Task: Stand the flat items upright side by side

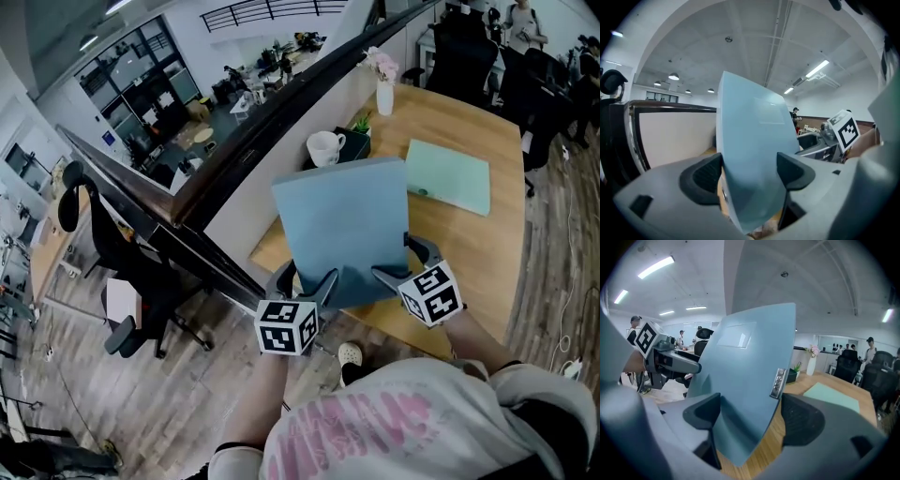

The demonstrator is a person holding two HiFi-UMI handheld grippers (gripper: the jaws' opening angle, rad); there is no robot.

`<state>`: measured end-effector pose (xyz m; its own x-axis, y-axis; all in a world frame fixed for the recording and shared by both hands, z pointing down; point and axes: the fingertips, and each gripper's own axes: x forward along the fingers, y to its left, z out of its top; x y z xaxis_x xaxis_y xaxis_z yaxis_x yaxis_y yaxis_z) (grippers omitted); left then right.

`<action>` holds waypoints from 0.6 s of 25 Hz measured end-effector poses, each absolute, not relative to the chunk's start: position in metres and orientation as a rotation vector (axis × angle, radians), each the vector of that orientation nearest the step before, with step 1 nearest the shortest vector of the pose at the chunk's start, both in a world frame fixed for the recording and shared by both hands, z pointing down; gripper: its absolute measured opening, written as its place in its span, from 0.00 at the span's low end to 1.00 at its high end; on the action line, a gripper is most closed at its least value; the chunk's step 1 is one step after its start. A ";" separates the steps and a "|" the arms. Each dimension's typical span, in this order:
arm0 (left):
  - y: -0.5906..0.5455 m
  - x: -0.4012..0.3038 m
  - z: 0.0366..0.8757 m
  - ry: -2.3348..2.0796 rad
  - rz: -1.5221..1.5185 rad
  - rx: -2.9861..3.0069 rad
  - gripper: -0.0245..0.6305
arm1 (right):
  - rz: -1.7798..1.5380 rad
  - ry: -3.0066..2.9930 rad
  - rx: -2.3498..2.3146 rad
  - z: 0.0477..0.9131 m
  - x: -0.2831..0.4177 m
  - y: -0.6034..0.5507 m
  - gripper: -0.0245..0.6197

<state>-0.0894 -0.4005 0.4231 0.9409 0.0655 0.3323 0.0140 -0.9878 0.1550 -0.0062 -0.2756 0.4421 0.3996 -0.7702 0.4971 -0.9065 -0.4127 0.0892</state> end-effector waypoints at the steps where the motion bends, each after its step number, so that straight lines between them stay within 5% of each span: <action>1: -0.409 -0.079 0.423 0.065 0.515 2.949 0.59 | 0.554 -1.446 2.329 0.444 0.003 -0.284 0.68; 15: -0.487 0.035 0.444 0.046 0.499 3.045 0.56 | 0.409 -1.372 2.358 0.464 0.119 -0.361 0.68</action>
<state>0.0351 -0.4874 0.4445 0.9473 0.0382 0.3181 0.0202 -0.9980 0.0596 0.1190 -0.3606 0.4639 0.4809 -0.7638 0.4306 -0.8749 -0.4507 0.1776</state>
